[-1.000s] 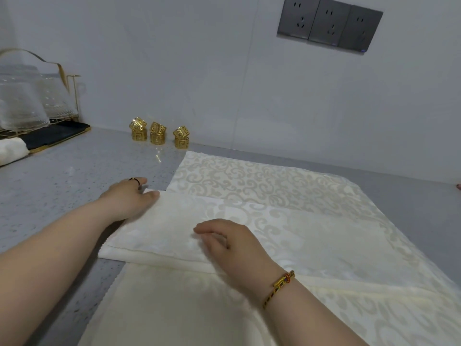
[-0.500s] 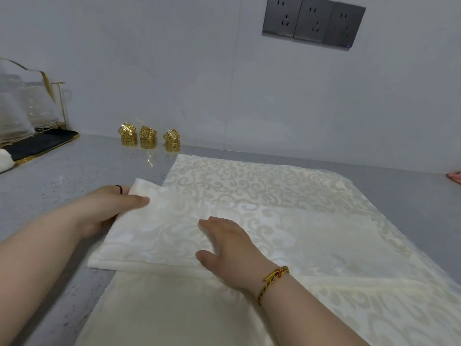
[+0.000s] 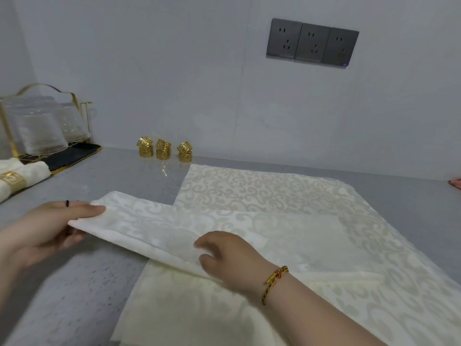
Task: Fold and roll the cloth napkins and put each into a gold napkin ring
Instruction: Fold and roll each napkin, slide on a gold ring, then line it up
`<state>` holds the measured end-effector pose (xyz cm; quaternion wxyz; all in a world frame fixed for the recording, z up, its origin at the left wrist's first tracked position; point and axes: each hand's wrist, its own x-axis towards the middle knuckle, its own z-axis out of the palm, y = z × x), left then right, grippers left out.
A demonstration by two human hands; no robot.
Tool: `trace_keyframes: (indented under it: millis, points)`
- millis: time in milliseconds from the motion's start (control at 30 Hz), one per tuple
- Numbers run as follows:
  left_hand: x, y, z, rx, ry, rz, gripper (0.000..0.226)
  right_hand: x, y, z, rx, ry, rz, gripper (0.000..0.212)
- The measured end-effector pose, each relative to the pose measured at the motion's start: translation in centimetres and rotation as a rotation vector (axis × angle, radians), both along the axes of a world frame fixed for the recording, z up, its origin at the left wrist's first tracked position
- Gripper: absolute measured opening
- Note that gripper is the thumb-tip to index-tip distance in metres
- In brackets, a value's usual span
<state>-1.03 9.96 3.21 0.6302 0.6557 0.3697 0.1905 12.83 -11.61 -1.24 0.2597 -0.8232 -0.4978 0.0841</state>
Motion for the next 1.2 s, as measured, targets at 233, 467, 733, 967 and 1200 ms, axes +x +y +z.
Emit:
trace_keyframes:
  millis: [233,467,733,967,1200]
  points:
    - [0.5,-2.6,2.8,-0.15,-0.221,-0.111,0.011,-1.4,1.1,1.4,0.171,0.291,-0.08,0.028]
    - [6.6,-9.9,4.1,0.094,-0.293,-0.255,0.019,0.6,-1.4,6.1,0.693,0.902,-0.212,0.019]
    - [10.3,-16.6,0.8,0.382,-0.121,-0.654,0.02,4.8,-7.6,5.7,0.489,0.998,-0.316,0.045]
    - [10.6,-16.8,-0.7,0.493,-0.067,-0.816,0.022,6.9,-9.9,5.0,0.327,0.676,-0.604,0.007]
    - [10.0,-14.0,-3.6,0.731,-0.003,-0.763,0.031,9.5,-14.0,5.0,0.069,0.512,-0.773,0.024]
